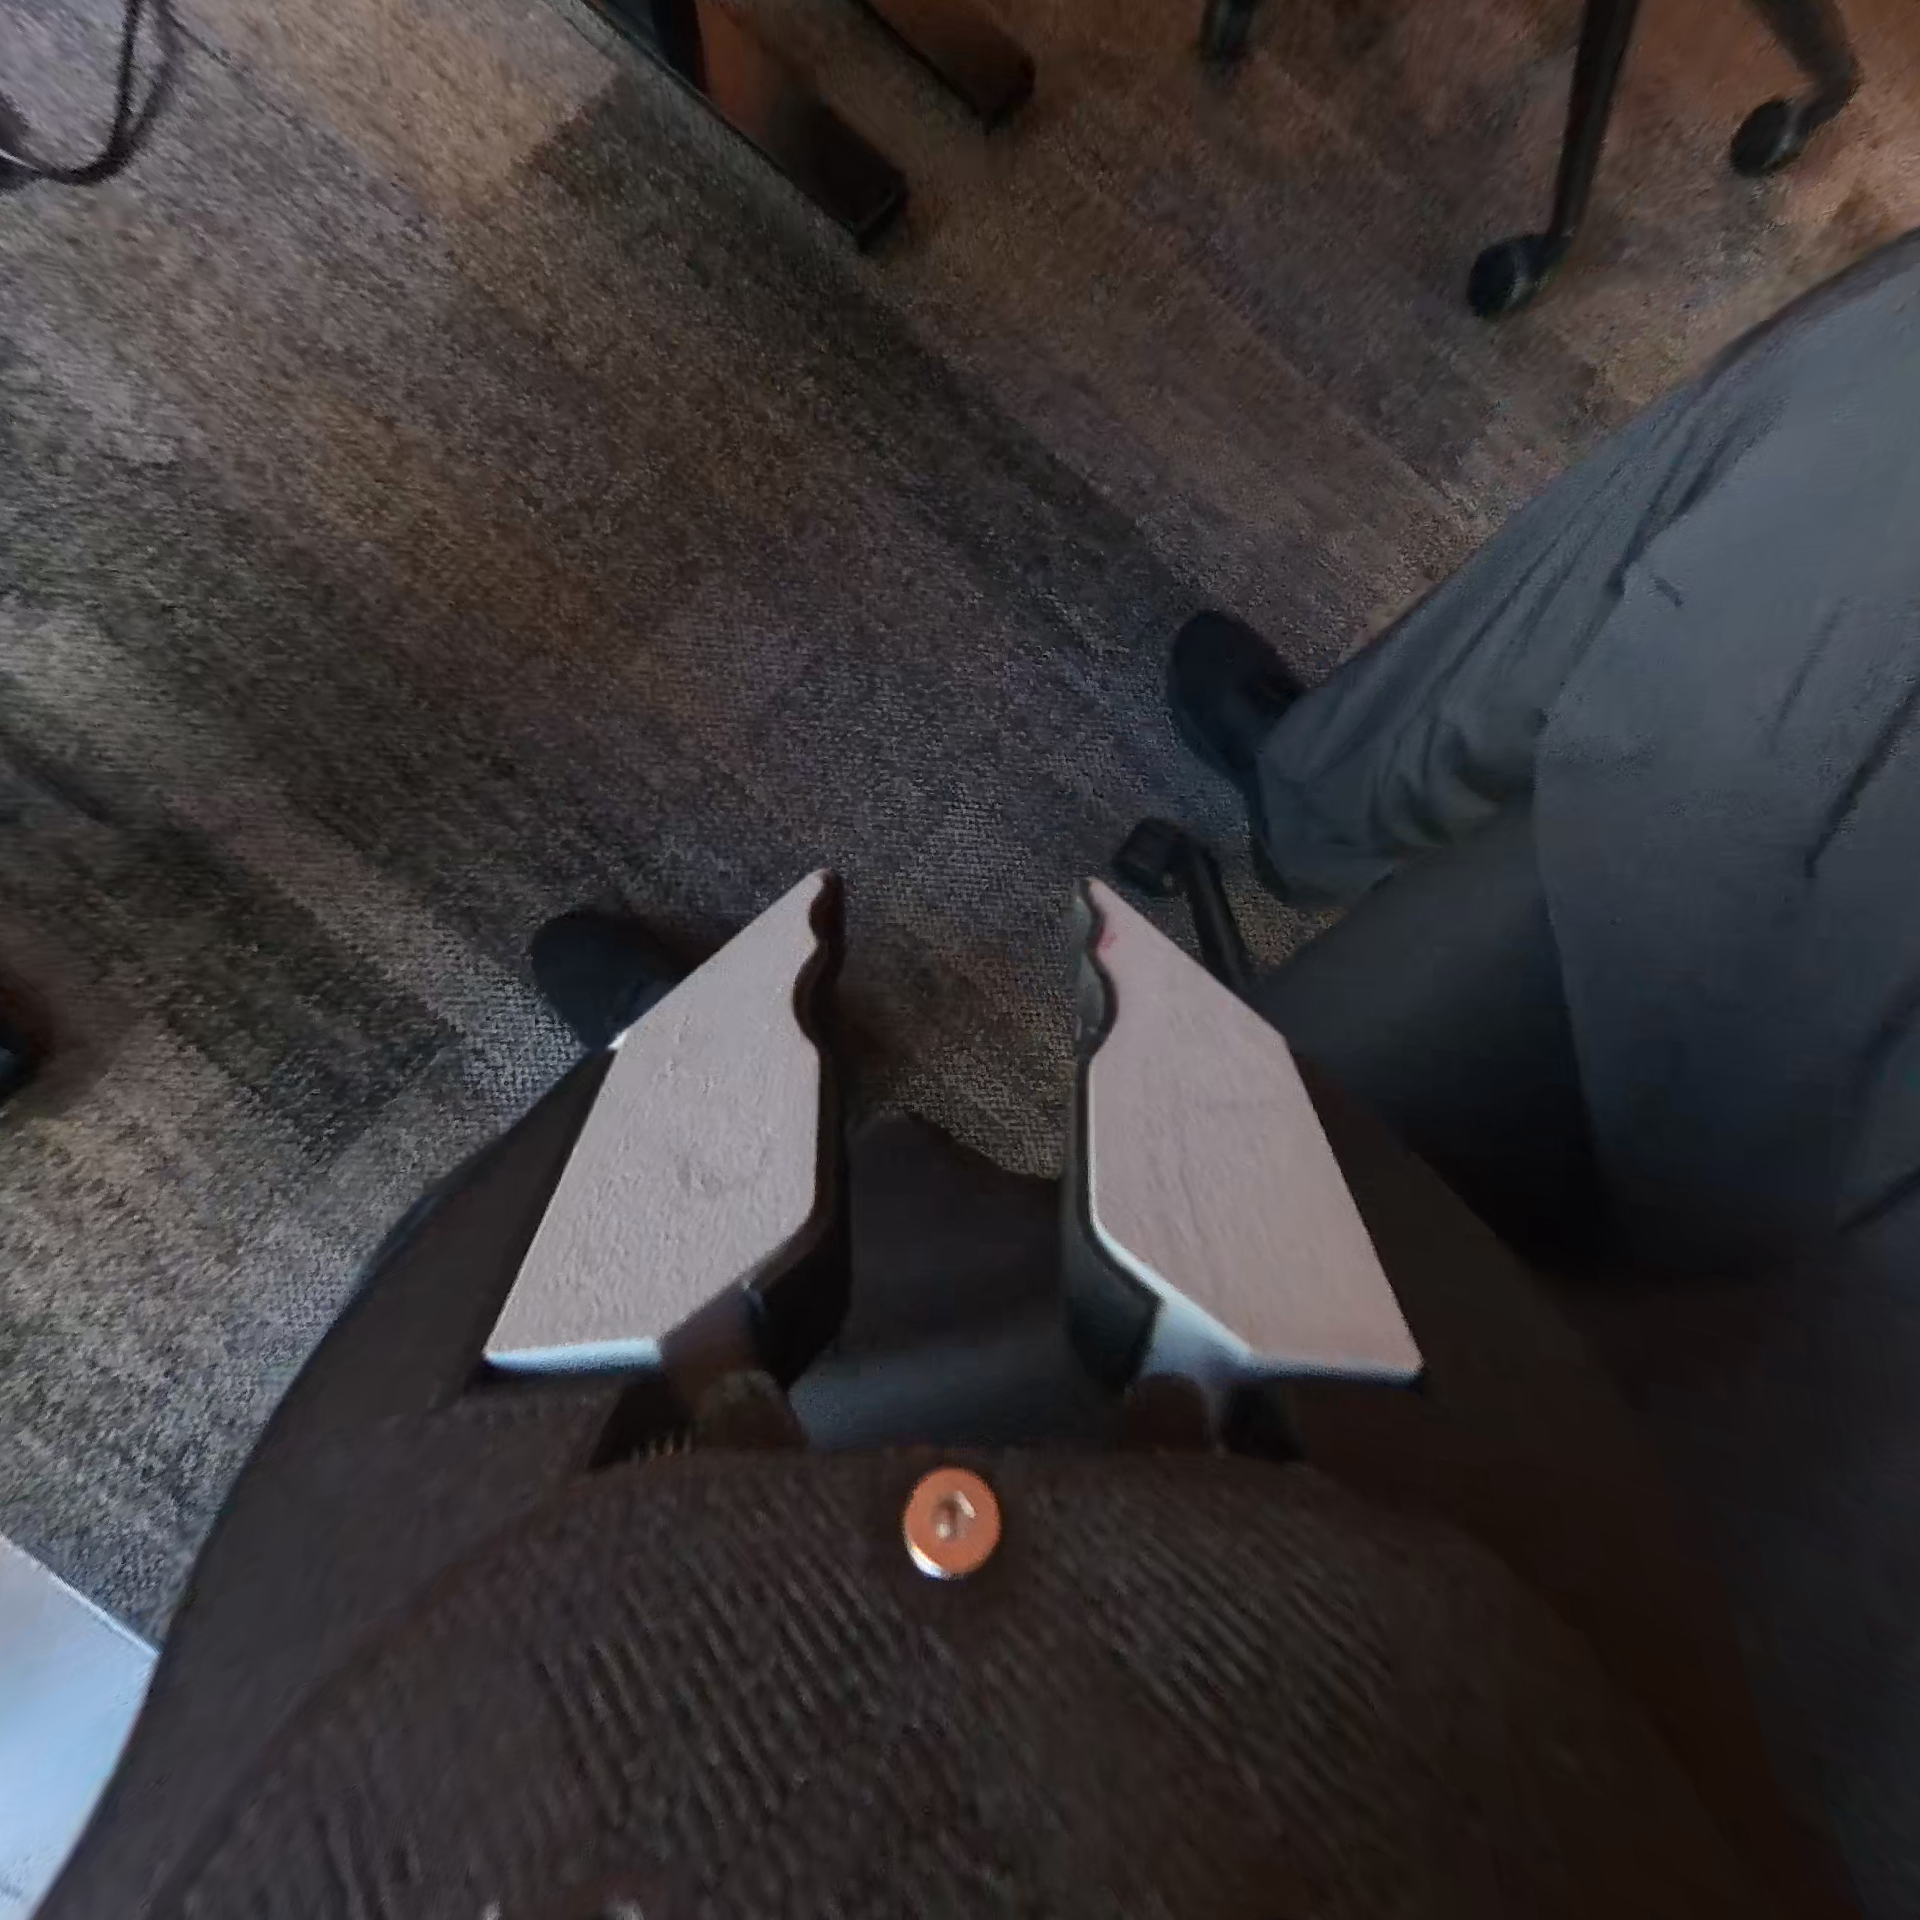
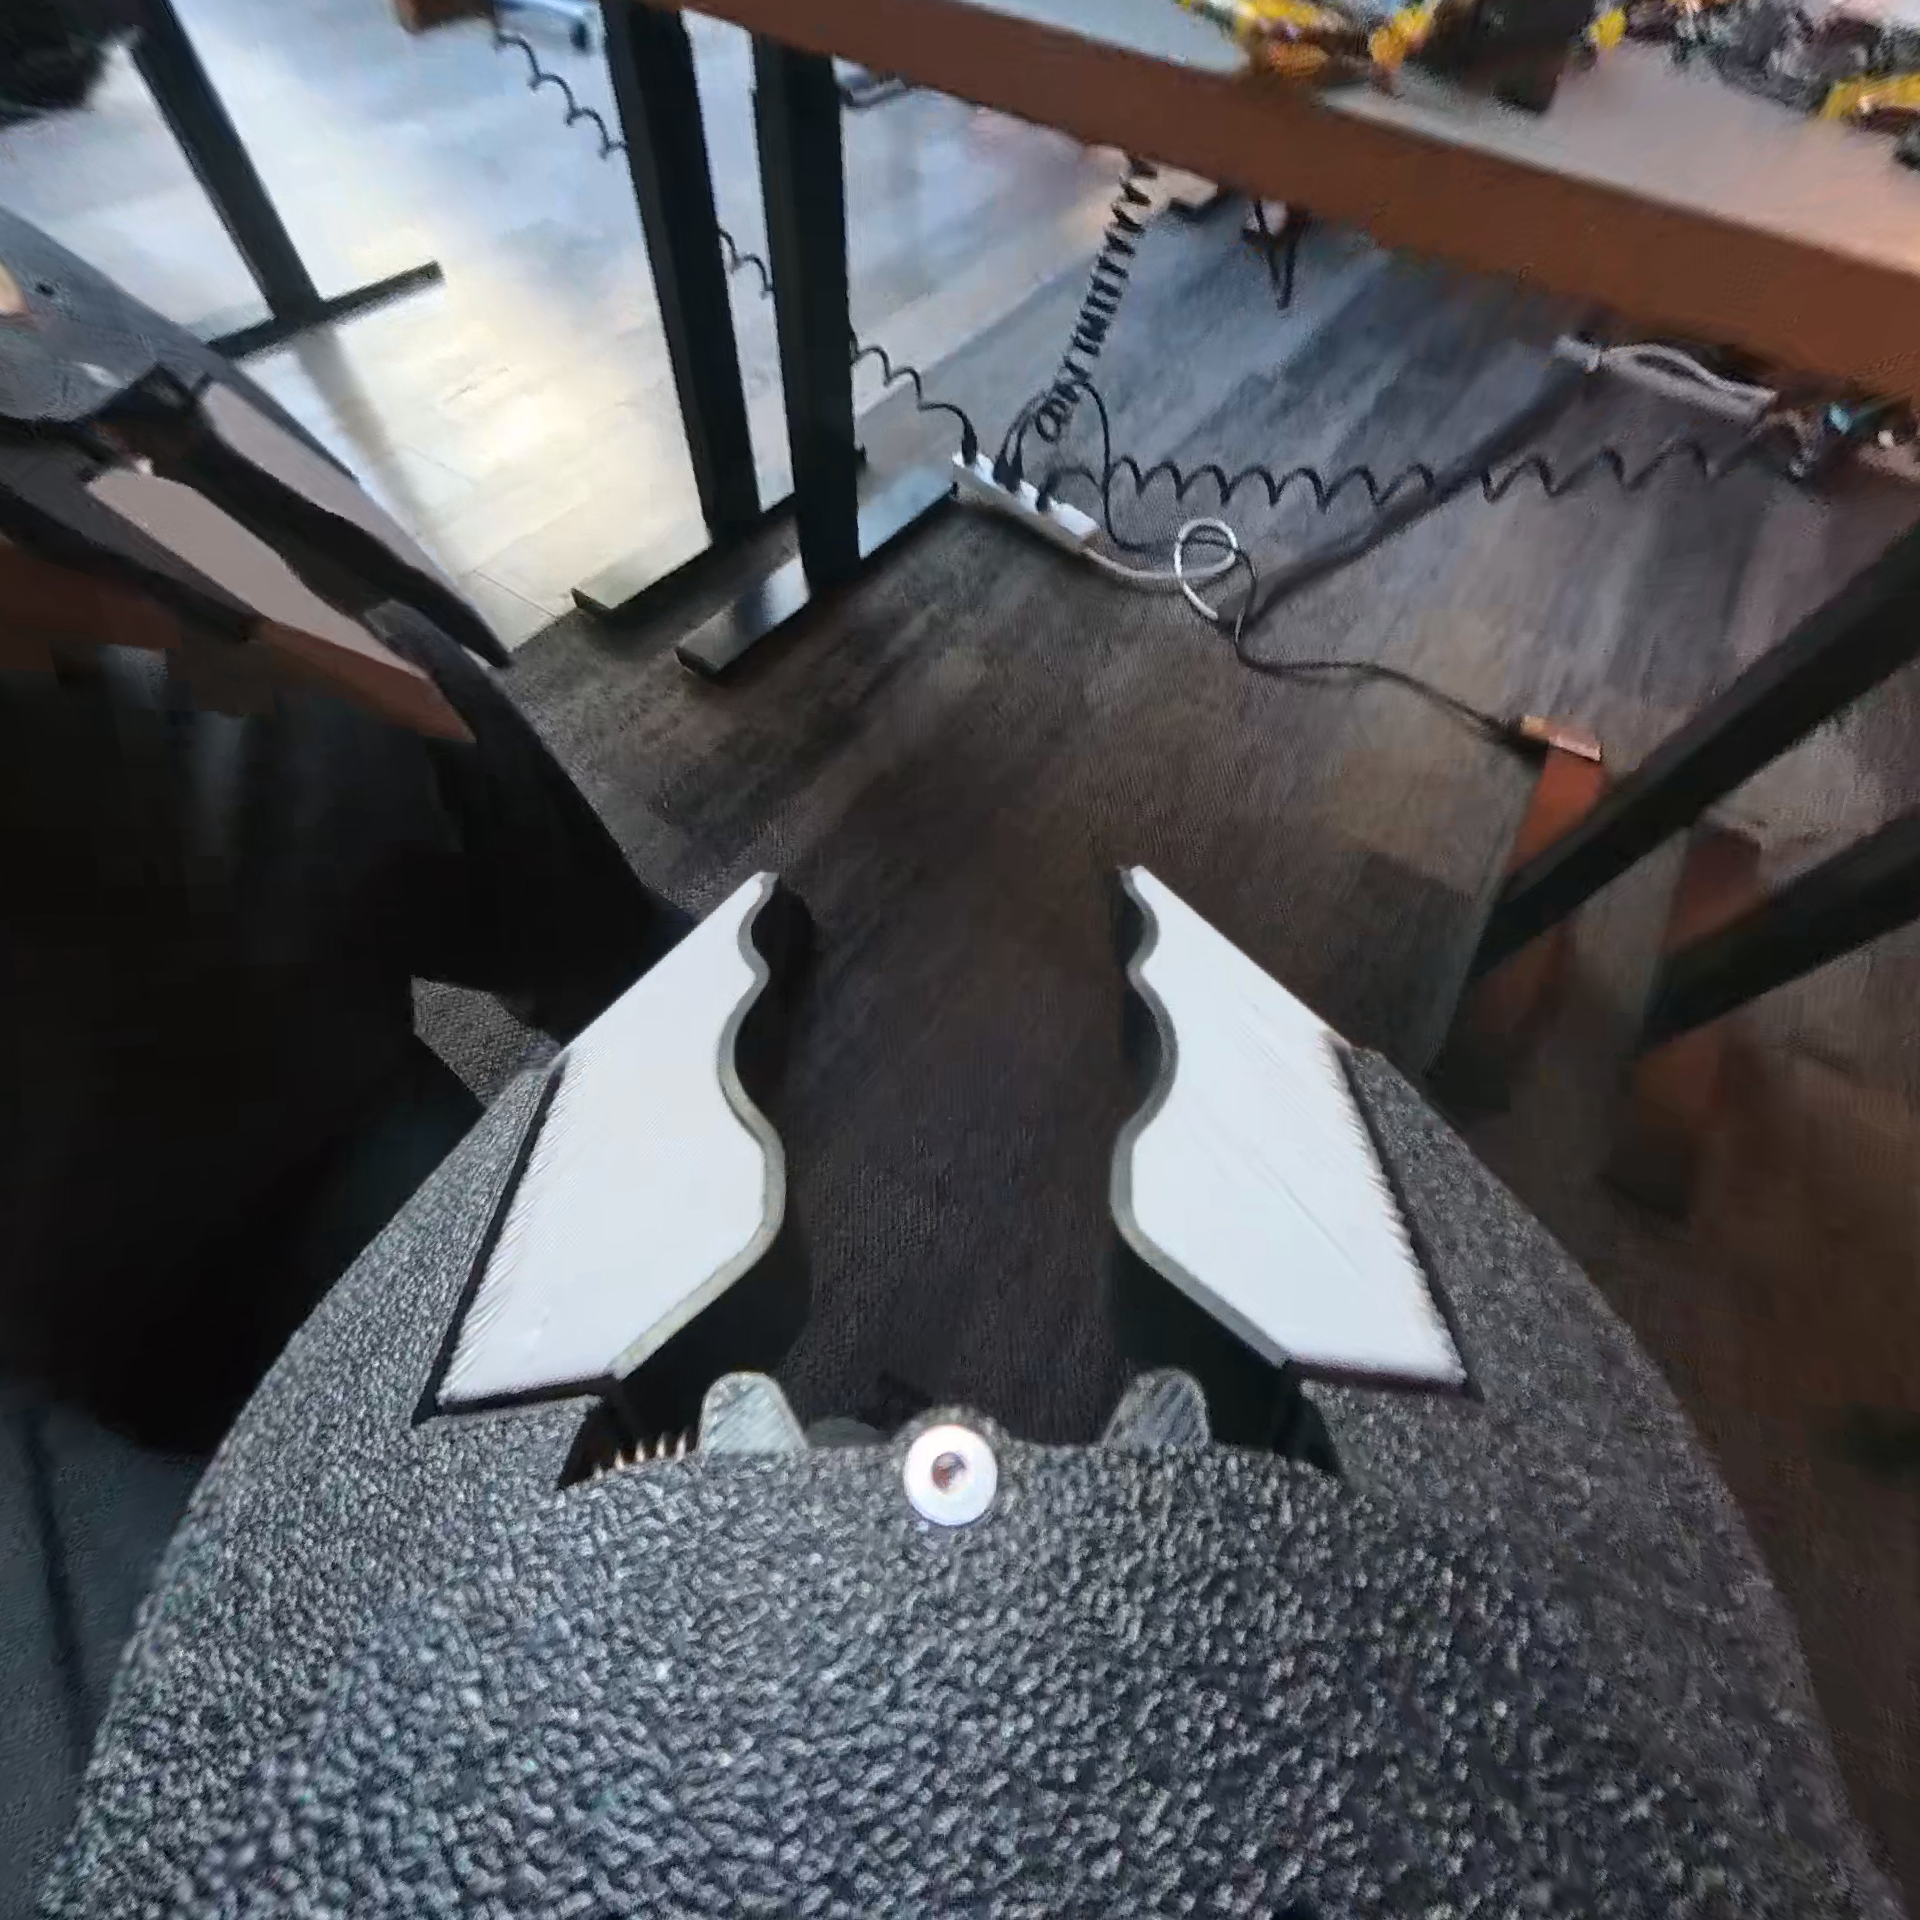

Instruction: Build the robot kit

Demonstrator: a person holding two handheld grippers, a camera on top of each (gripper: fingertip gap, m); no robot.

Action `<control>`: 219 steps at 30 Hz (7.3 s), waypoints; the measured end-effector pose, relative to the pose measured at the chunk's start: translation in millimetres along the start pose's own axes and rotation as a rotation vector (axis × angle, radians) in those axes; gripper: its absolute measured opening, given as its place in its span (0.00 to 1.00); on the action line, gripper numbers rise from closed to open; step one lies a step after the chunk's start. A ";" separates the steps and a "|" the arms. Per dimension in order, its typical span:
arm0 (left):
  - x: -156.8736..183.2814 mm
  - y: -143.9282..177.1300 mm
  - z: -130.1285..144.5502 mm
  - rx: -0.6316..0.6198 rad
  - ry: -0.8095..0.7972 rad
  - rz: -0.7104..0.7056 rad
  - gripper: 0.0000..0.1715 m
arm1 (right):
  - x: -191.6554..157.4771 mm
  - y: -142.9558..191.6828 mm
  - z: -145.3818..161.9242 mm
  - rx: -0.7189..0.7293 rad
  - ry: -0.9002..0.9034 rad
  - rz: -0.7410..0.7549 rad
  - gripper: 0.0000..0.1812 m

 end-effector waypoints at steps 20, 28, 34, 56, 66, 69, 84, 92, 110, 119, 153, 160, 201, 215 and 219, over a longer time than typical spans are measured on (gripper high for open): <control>118.9 -265.4 -145.6 -0.178 -0.144 0.585 0.12 | 236.7 101.6 187.2 -0.297 -0.397 0.885 0.31; 105.8 -144.1 -238.0 -0.372 -0.051 0.413 0.13 | 248.8 276.4 128.9 -0.419 -0.842 1.008 0.22; 136.2 -35.2 -389.2 -0.333 -0.418 0.435 0.13 | 237.3 414.7 42.0 -0.294 -0.809 0.854 0.27; 226.9 -61.1 -401.7 -0.613 -0.688 0.507 0.14 | 14.5 451.6 212.9 -0.631 -1.490 0.757 0.33; 231.3 -62.0 -392.7 -0.642 -0.925 0.659 0.13 | -14.9 419.6 201.7 -0.560 -1.631 0.884 0.35; 229.3 -70.9 -407.4 -0.591 -1.018 0.684 0.13 | -54.2 421.5 194.3 -0.528 -1.712 1.014 0.34; 230.3 -74.6 -388.0 -0.472 -1.349 0.989 0.12 | -292.2 400.1 80.8 -0.345 -1.946 1.825 0.29; 264.9 -61.3 -382.4 -0.438 -1.331 1.041 0.13 | -143.6 345.5 78.3 -0.250 -1.659 1.565 0.30; 368.2 -119.3 -338.7 -0.623 -1.219 0.714 0.20 | 40.2 354.4 260.5 -0.519 -1.209 0.986 0.31; 401.3 -159.2 -254.8 -0.826 -1.304 0.742 0.17 | 7.9 329.6 325.9 -0.464 -1.322 0.993 0.27; 159.3 -269.0 -155.6 -0.239 -0.331 0.381 0.12 | 228.5 -44.8 132.9 -0.101 -0.522 0.295 0.29; 29.8 -269.0 -174.5 -0.204 0.011 0.065 0.16 | 205.2 -95.3 116.3 -0.144 -0.337 0.166 0.30; -23.6 114.8 81.6 0.125 0.294 -0.339 0.46 | -138.7 -132.9 24.5 -0.144 0.165 -0.409 0.31; -154.0 244.1 243.7 0.022 1.052 -0.921 0.51 | -335.9 -363.7 -130.9 -0.099 0.841 -1.100 0.56; -64.9 303.7 378.3 0.041 1.472 -1.052 0.58 | -456.4 -380.6 -113.5 -0.096 1.070 -1.318 0.55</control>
Point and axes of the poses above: each gripper's, where its closed fingertips meet, y back along the fingers, z out of its underside, x = y × z across the jaws, the point moved 2 cm from there along y, back along the fingers, and after that the axes turned 3 degrees about -z, right-handed, at the moved point
